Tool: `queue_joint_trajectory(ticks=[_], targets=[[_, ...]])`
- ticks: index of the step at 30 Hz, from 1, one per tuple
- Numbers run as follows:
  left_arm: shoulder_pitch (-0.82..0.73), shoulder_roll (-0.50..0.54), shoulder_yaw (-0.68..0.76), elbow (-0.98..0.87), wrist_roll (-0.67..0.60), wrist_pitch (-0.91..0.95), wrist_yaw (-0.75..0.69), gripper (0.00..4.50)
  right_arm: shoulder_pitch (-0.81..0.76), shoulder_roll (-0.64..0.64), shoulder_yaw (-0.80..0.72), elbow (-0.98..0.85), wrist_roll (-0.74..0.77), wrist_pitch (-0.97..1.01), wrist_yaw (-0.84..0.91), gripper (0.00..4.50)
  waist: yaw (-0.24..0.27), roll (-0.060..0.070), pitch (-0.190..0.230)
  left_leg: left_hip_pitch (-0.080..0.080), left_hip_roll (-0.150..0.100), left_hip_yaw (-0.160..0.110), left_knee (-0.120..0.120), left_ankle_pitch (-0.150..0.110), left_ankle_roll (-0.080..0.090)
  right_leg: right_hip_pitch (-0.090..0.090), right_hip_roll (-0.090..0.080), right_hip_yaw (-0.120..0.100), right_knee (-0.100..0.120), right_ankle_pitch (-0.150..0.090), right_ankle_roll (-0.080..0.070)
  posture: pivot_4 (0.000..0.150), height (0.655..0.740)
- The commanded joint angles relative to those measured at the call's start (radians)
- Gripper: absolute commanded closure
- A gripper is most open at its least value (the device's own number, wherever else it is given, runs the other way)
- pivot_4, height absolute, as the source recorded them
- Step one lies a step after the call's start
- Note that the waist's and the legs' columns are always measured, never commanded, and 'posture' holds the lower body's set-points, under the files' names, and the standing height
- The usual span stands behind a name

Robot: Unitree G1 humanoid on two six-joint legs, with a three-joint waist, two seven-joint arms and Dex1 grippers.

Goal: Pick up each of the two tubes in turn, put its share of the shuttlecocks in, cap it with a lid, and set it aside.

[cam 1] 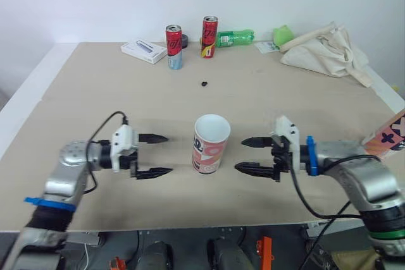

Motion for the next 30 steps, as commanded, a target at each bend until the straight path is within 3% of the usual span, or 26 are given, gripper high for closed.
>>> queue_joint_trajectory(ticks=[1,9,25,30], targets=[[0.033,0.053,0.061,-0.132,-0.076,0.088,0.01,0.0,-0.035,0.041,0.023,-0.014,-0.022,-0.026,-0.014,0.07,0.001,0.0,0.0,0.0,0.0,0.0,0.0,0.0,0.0,0.0,0.0,0.0,0.0,0.0,0.0,0.15,0.74],[0.136,0.106,0.114,-0.288,-0.136,0.13,0.023,0.0,-0.12,0.151,0.084,0.068,-0.061,-0.056,0.006,0.07,0.003,-0.001,0.001,0.0,-0.002,0.001,0.0,0.0,0.0,0.0,-0.003,0.0,0.0,0.0,-0.001,0.15,0.74],[0.144,0.089,0.109,-0.312,-0.141,0.134,0.078,0.0,-0.174,0.27,0.122,0.162,-0.099,-0.107,0.027,0.07,0.002,-0.002,0.001,0.001,-0.001,0.002,0.0,0.0,-0.001,0.0,-0.002,-0.001,0.0,0.002,-0.003,0.15,0.74],[0.129,0.083,0.102,-0.306,-0.141,0.134,0.085,0.0,-0.171,0.263,0.102,0.16,-0.099,-0.105,0.017,1.23,0.002,-0.002,0.001,0.001,-0.001,0.002,0.0,0.0,-0.001,0.0,-0.002,-0.001,0.0,0.002,-0.003,0.15,0.74]])
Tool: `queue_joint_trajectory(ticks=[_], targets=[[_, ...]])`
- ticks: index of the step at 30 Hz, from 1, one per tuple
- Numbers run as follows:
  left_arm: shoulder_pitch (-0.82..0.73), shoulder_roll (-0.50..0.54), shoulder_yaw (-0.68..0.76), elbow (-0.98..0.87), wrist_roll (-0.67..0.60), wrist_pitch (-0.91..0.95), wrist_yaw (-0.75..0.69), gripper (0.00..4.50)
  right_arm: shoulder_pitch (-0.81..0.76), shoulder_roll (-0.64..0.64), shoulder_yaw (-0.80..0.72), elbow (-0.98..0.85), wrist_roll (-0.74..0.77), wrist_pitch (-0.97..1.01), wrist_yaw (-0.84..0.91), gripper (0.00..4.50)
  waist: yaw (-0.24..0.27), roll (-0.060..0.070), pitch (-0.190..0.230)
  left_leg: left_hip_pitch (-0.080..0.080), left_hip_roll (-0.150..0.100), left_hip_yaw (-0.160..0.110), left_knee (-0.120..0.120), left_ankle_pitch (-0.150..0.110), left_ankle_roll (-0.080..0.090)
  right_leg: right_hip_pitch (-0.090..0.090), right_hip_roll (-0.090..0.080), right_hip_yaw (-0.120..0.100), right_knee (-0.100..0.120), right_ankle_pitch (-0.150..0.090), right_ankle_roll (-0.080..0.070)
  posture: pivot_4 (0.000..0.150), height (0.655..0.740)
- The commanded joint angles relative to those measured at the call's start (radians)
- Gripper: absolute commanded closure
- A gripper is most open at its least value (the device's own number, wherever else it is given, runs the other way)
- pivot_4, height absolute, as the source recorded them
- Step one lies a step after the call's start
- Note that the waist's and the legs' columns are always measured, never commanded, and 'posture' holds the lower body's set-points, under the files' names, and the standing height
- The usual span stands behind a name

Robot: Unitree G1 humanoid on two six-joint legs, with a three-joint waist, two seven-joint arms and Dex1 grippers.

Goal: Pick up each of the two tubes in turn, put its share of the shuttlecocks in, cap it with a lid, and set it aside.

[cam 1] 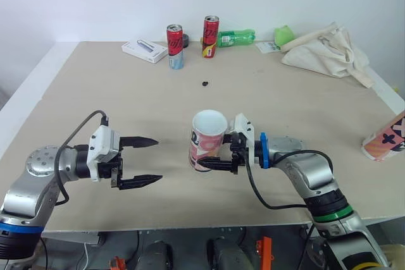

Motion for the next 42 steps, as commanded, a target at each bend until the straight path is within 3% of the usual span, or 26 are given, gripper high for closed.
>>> queue_joint_trajectory(ticks=[1,7,12,17,22,30,42], targets=[[-0.023,-0.005,0.009,-0.021,-0.016,0.0,0.009,0.0,-0.011,-0.006,-0.047,-0.02,0.009,-0.005,-0.014,1.23,0.0,0.0,0.0,0.0,0.0,0.0,0.0,0.0,0.0,0.0,0.0,0.0,0.0,0.0,0.0,0.15,0.74],[-0.076,-0.057,-0.004,-0.01,-0.031,0.028,0.052,0.0,0.018,-0.058,-0.108,-0.058,0.038,0.018,-0.007,1.23,0.002,0.0,0.0,0.0,-0.001,0.0,0.0,0.0,0.0,0.0,0.0,0.0,0.0,0.0,0.0,0.15,0.74],[-0.127,-0.113,-0.07,0.017,0.037,0.016,0.104,0.0,0.055,-0.14,-0.298,-0.057,0.058,0.023,-0.1,1.23,0.004,0.0,0.0,-0.001,-0.003,-0.001,0.0,0.0,0.0,0.0,-0.001,0.002,0.0,0.0,0.002,0.15,0.74],[-0.173,-0.137,-0.1,0.04,0.071,-0.009,0.116,0.0,0.076,-0.139,-0.516,0.001,0.035,0.032,-0.348,1.23,0.0,0.0,0.0,-0.001,-0.003,0.0,0.0,0.0,0.0,0.0,0.0,0.004,0.0,0.0,0.002,0.15,0.74],[-0.248,-0.178,-0.115,0.084,0.091,0.0,0.156,0.0,0.066,-0.109,-0.648,0.176,-0.052,0.01,-0.634,1.23,0.0,0.0,0.0,0.0,-0.002,-0.001,0.0,0.001,-0.002,0.001,0.001,0.004,0.001,0.001,0.002,0.15,0.74],[-0.313,-0.244,-0.157,0.115,0.128,0.009,0.209,0.0,0.011,-0.094,-0.684,0.389,-0.109,-0.085,-0.793,1.23,-0.006,0.0,0.0,0.003,-0.003,0.005,-0.001,0.001,-0.002,0.001,0.001,0.012,0.001,0.002,0.005,0.15,0.74],[-0.336,-0.249,-0.178,0.13,0.169,0.048,0.237,0.0,0.02,-0.085,-0.666,0.431,-0.088,-0.07,-0.755,1.23,-0.01,0.0,0.0,0.005,-0.003,0.006,-0.002,0.002,-0.001,0.002,0.002,0.014,0.001,0.002,0.006,0.15,0.74]])
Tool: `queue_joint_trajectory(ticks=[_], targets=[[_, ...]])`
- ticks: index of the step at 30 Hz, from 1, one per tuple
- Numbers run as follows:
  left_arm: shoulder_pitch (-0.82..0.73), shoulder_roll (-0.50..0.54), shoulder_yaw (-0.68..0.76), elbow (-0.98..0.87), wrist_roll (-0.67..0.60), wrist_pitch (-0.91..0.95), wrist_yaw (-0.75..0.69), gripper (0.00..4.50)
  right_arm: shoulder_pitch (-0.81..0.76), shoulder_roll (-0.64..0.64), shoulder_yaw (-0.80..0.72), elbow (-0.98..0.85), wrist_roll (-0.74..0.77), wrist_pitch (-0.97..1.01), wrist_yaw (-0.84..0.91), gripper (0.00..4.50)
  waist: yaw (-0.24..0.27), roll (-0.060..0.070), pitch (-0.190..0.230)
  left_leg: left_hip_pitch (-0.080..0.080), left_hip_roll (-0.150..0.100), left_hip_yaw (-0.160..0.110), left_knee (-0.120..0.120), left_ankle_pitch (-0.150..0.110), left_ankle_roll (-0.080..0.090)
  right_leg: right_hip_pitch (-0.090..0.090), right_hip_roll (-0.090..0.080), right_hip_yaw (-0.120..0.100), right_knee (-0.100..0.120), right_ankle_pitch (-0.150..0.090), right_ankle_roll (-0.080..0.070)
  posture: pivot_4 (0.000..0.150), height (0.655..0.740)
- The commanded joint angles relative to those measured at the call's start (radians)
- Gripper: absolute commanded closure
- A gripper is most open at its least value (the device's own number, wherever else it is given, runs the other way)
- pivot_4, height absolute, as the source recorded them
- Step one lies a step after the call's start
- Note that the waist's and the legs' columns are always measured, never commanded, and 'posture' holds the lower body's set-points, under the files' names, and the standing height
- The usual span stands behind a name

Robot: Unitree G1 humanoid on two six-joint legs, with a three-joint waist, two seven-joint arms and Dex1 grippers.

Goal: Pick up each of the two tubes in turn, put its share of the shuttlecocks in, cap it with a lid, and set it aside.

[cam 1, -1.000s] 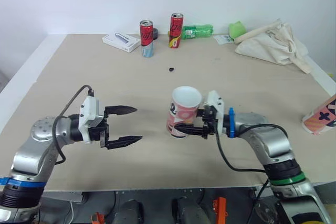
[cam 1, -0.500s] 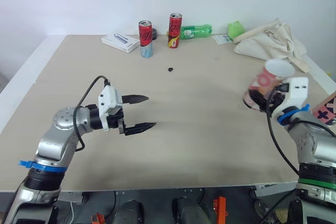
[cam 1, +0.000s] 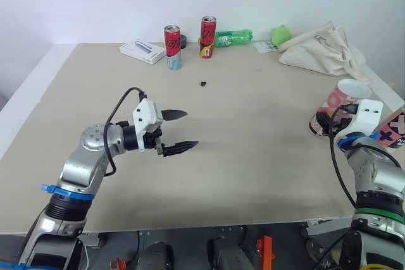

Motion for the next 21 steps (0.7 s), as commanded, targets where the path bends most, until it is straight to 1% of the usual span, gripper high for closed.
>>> queue_joint_trajectory(ticks=[1,2,3,4,11,15,21], targets=[[-0.019,-0.006,0.004,-0.02,-0.006,0.014,0.013,0.0,0.004,-0.002,0.0,0.011,0.006,0.006,0.008,0.92,0.0,0.0,0.0,0.0,0.0,0.0,0.0,0.0,0.0,0.0,0.0,0.0,0.0,0.0,0.0,0.15,0.74],[-0.015,-0.007,0.002,-0.026,-0.007,0.017,0.014,0.0,0.008,-0.003,0.007,0.006,0.009,0.012,0.024,0.57,0.0,0.0,0.0,0.0,0.0,0.0,0.0,0.0,0.0,0.0,0.0,0.0,0.0,0.0,0.0,0.15,0.74],[-0.012,-0.007,0.001,-0.03,-0.007,0.018,0.014,0.0,0.01,-0.004,0.011,0.002,0.01,0.013,0.031,0.34,0.0,0.0,0.0,0.0,0.0,0.0,0.0,0.0,0.0,0.0,0.0,0.0,0.0,0.0,0.0,0.15,0.74],[-0.011,-0.007,0.001,-0.031,-0.009,0.02,0.013,0.0,0.007,-0.004,0.009,0.002,0.014,0.024,0.032,0.02,0.0,0.0,0.0,0.0,0.0,0.0,0.0,0.0,0.0,0.0,0.0,0.0,0.0,0.0,0.0,0.15,0.74],[-0.012,-0.005,0.005,-0.029,-0.009,0.026,0.012,0.0,0.016,-0.034,-0.006,-0.027,0.054,0.085,0.091,0.02,0.0,0.0,0.0,0.0,0.0,0.001,0.0,0.0,0.0,-0.001,0.0,0.001,0.0,0.0,0.0,0.15,0.74],[-0.019,-0.004,0.005,-0.021,-0.009,0.023,0.006,0.0,0.053,-0.057,0.001,-0.083,0.066,0.128,0.129,0.02,0.0,0.0,0.0,0.0,0.0,0.001,0.0,0.0,0.0,-0.001,0.0,0.001,0.0,0.0,0.0,0.15,0.74],[-0.027,-0.003,0.007,-0.009,-0.01,0.022,-0.002,0.0,0.15,-0.072,0.024,-0.168,0.063,0.176,0.165,0.02,0.0,0.0,0.0,0.0,0.0,0.001,0.0,0.0,0.001,0.0,0.0,0.001,0.0,0.0,0.001,0.15,0.74]])
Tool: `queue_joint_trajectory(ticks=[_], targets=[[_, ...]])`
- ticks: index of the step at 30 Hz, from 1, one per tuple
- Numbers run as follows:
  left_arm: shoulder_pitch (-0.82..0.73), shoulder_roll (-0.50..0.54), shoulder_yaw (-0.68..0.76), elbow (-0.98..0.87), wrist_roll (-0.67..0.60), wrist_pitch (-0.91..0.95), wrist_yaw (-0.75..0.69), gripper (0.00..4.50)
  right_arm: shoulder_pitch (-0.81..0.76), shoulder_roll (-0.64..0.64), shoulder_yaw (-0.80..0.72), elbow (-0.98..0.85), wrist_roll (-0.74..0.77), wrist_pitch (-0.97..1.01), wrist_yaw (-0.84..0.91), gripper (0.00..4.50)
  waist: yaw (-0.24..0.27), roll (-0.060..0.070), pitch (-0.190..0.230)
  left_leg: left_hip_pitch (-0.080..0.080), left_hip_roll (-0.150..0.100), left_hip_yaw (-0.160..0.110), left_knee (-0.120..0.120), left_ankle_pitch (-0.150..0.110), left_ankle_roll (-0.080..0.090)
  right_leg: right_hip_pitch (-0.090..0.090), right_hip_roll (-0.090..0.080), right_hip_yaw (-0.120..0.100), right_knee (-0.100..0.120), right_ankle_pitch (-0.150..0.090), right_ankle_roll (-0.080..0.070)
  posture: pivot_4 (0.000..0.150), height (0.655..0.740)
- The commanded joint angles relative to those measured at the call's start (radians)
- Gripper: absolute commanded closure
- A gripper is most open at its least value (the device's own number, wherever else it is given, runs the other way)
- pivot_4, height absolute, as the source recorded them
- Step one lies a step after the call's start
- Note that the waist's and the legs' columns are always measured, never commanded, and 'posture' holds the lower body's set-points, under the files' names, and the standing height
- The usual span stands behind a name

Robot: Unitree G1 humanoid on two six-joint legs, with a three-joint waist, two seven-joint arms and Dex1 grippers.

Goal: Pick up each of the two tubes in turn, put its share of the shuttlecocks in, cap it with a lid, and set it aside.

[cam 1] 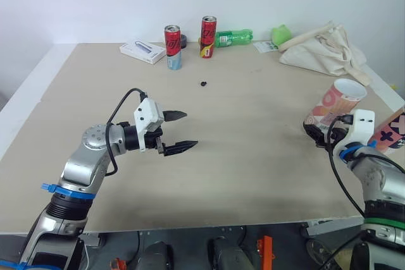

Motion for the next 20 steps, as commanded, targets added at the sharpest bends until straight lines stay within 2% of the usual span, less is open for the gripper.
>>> queue_joint_trajectory(ticks=[1,7,12,15,20], targets=[[-0.024,0.004,0.012,-0.012,-0.012,-0.002,-0.008,0.0,0.041,-0.026,-0.009,-0.071,0.009,0.022,0.017,0.02,0.0,0.0,0.0,0.0,0.0,0.0,0.0,0.0,0.0,0.0,0.0,0.0,0.0,0.0,0.0,0.15,0.74],[0.011,0.046,0.053,-0.046,-0.045,0.069,-0.006,0.0,0.169,-0.061,-0.013,-0.235,0.054,0.089,0.088,0.02,0.0,0.0,0.0,0.0,0.0,0.0,0.0,0.0,0.0,0.0,0.0,0.0,0.0,-0.001,0.001,0.15,0.74],[0.141,0.111,0.099,-0.128,-0.074,0.178,0.032,0.0,0.299,-0.087,0.03,-0.556,0.215,0.096,0.306,0.02,-0.01,0.0,0.0,0.0,0.002,0.0,-0.001,0.0,0.0,-0.001,0.001,0.0,0.0,-0.004,0.006,0.15,0.74],[0.226,0.133,0.134,-0.176,-0.096,0.226,0.064,0.0,0.33,-0.097,0.074,-0.683,0.299,0.118,0.394,0.02,-0.013,-0.001,0.001,0.001,0.003,0.0,-0.001,0.0,0.0,0.0,0.0,0.0,0.0,-0.003,0.005,0.15,0.74],[0.337,0.121,0.162,-0.198,-0.108,0.207,0.09,0.0,0.221,-0.051,0.215,-0.624,0.269,0.098,0.388,0.02,-0.013,-0.004,0.002,0.003,0.003,-0.001,0.0,0.002,0.0,0.001,-0.001,-0.004,0.0,-0.001,0.002,0.15,0.74]])
